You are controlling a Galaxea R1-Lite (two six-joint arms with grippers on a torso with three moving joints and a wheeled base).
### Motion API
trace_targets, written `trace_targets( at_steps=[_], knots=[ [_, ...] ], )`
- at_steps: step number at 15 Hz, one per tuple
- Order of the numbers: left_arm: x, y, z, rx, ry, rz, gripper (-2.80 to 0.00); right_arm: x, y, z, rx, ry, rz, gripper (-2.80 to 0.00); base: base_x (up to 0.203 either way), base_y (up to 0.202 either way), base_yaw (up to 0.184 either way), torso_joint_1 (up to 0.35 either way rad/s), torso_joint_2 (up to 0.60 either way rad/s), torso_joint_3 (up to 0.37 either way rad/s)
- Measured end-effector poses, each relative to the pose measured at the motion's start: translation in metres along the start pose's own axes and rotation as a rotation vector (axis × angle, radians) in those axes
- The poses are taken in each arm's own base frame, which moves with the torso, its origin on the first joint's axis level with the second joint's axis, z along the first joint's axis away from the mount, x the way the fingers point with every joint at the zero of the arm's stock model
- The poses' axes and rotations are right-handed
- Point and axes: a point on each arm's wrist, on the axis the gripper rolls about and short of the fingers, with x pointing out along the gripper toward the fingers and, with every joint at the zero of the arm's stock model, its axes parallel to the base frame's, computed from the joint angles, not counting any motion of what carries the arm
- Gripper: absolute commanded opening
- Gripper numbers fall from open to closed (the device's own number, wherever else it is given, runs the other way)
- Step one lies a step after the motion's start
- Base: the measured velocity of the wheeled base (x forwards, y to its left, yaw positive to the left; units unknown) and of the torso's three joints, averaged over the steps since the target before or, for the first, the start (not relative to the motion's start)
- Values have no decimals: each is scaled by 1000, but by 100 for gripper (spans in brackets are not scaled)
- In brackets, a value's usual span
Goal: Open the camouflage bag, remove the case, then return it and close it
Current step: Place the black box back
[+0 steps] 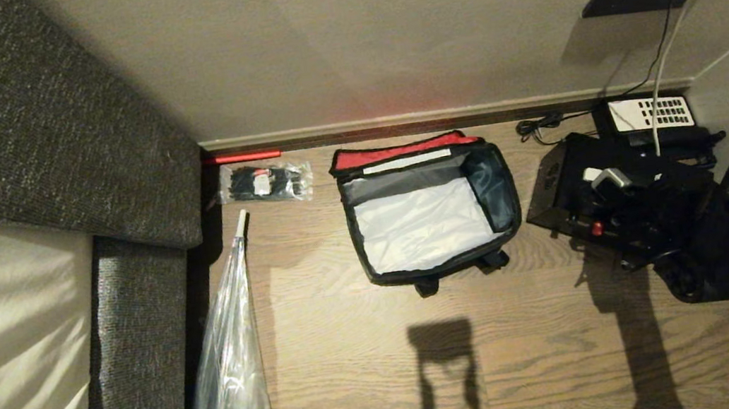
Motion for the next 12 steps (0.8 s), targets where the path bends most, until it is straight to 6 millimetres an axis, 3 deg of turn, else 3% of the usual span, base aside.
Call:
trace_targets(
  at_steps=[12],
  knots=[
    [0,0,0,0,0,0,-280,-27,-86,20,23,-33,-59,-280,0,0,0,0,0,0]
  ],
)
